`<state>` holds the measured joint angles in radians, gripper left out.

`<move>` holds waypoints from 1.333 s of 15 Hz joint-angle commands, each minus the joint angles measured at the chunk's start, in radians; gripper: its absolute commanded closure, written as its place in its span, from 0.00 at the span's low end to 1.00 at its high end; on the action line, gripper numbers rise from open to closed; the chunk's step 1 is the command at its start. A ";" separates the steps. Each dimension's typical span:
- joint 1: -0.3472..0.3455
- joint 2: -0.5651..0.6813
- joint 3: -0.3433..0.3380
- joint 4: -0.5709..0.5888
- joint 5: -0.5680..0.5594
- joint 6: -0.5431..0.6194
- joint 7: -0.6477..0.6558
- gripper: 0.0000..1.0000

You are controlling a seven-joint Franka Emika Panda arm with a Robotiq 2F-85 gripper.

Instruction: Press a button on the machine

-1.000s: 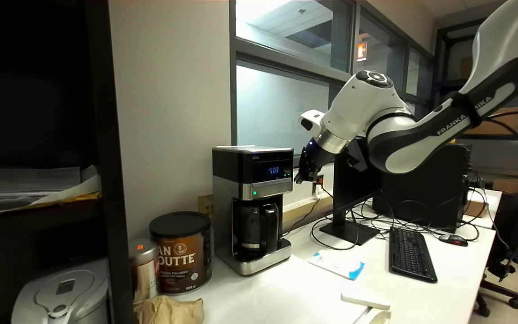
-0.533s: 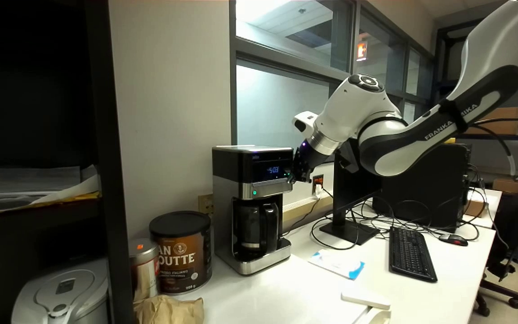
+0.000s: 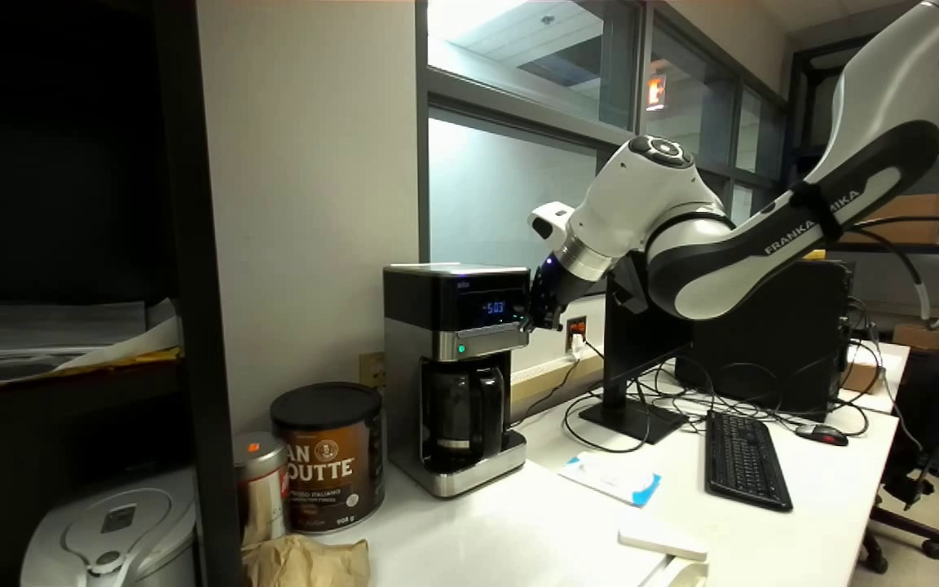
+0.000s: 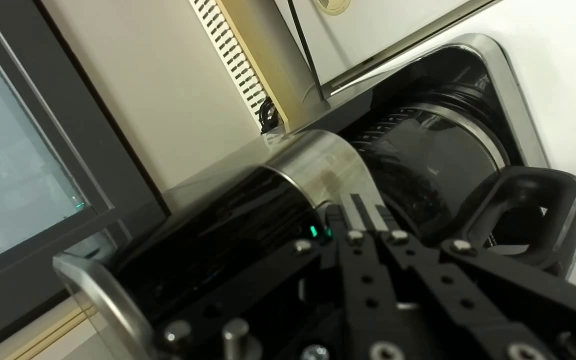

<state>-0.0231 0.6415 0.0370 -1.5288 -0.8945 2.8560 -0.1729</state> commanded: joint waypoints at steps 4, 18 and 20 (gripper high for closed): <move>-0.009 -0.083 0.000 -0.103 0.121 0.025 -0.079 1.00; -0.026 -0.506 0.000 -0.656 0.394 -0.017 -0.215 1.00; -0.019 -0.547 -0.007 -0.708 0.411 -0.017 -0.223 1.00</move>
<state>-0.0498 0.1918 0.0344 -2.1258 -0.5333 2.8464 -0.3530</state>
